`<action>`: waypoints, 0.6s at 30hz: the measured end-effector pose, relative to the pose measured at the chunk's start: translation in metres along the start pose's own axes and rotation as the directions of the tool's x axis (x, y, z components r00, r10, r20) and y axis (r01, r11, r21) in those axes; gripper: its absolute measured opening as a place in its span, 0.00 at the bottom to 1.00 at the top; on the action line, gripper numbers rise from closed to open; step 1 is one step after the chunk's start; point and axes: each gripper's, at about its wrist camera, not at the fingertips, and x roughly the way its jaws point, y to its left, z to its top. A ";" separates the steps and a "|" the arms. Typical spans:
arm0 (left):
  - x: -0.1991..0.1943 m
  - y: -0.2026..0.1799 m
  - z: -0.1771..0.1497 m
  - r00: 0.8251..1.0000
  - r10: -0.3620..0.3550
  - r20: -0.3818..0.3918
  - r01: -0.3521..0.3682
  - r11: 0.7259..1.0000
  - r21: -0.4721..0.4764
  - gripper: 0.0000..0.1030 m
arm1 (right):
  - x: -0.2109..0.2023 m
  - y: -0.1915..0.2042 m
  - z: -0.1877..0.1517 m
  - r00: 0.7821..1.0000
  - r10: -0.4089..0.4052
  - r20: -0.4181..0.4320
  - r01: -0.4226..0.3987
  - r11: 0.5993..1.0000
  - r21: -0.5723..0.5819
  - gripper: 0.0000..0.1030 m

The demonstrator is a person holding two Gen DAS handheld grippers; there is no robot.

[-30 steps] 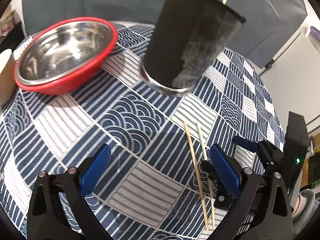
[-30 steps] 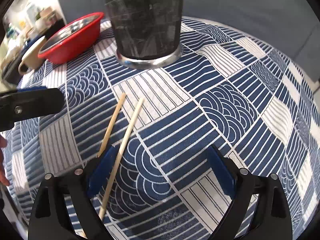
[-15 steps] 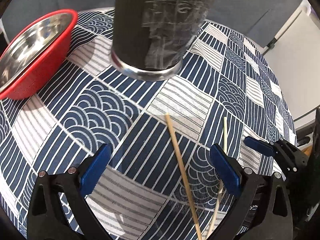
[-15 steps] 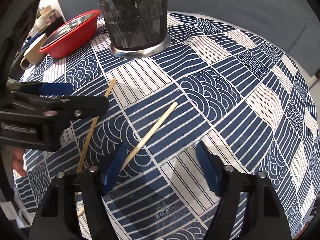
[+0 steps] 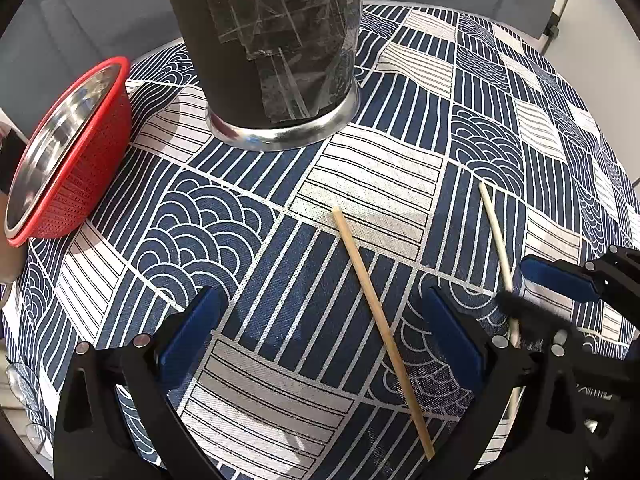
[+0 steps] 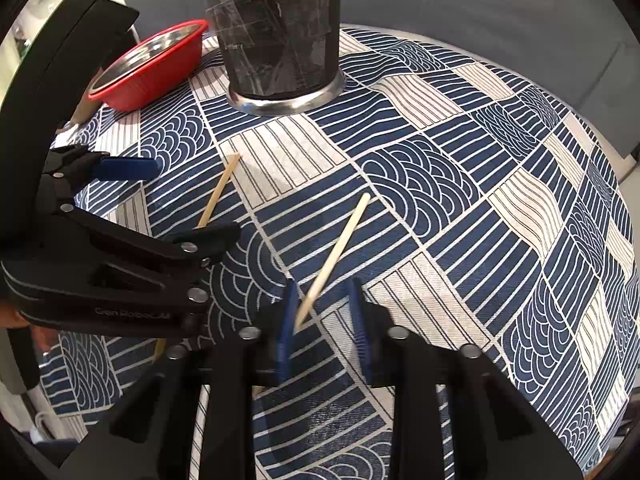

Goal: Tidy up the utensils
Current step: 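Close the left tool on a chopstick while the right tool closes on another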

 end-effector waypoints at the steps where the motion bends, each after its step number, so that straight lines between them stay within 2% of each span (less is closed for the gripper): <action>1: 0.001 -0.001 0.000 1.000 0.000 -0.003 0.000 1.000 0.000 0.95 | 0.000 -0.001 0.000 1.000 0.002 0.000 -0.002 1.000 0.002 0.14; 3: -0.001 0.000 0.001 1.000 -0.002 -0.005 0.002 1.000 0.005 0.90 | 0.000 -0.005 -0.001 1.000 0.005 0.002 -0.005 1.000 0.011 0.09; 5: -0.004 -0.002 0.001 1.000 -0.010 0.006 0.009 1.000 0.019 0.78 | 0.000 -0.008 0.000 1.000 0.008 0.002 -0.009 1.000 0.013 0.08; 7: -0.009 0.001 0.000 1.000 -0.018 0.011 0.018 0.999 0.035 0.55 | 0.000 -0.008 0.000 1.000 0.009 0.001 -0.009 1.000 0.009 0.08; 8: -0.011 0.003 -0.001 1.000 -0.025 0.013 0.024 0.999 0.041 0.49 | 0.000 -0.008 0.000 1.000 0.009 0.000 -0.009 1.000 0.007 0.07; 10: -0.014 0.010 -0.003 0.999 -0.037 0.013 0.036 0.998 0.045 0.18 | 0.000 -0.009 0.001 1.000 0.011 -0.002 -0.011 1.000 0.009 0.07; 13: -0.015 0.027 -0.007 0.998 -0.070 0.003 0.070 0.997 -0.019 0.05 | 0.000 -0.010 0.002 1.000 0.018 -0.010 -0.017 1.000 0.011 0.07; 18: -0.019 0.041 -0.014 0.992 -0.127 -0.025 0.125 0.989 -0.085 0.04 | 0.000 -0.015 0.004 0.999 0.030 -0.025 -0.030 0.999 0.023 0.05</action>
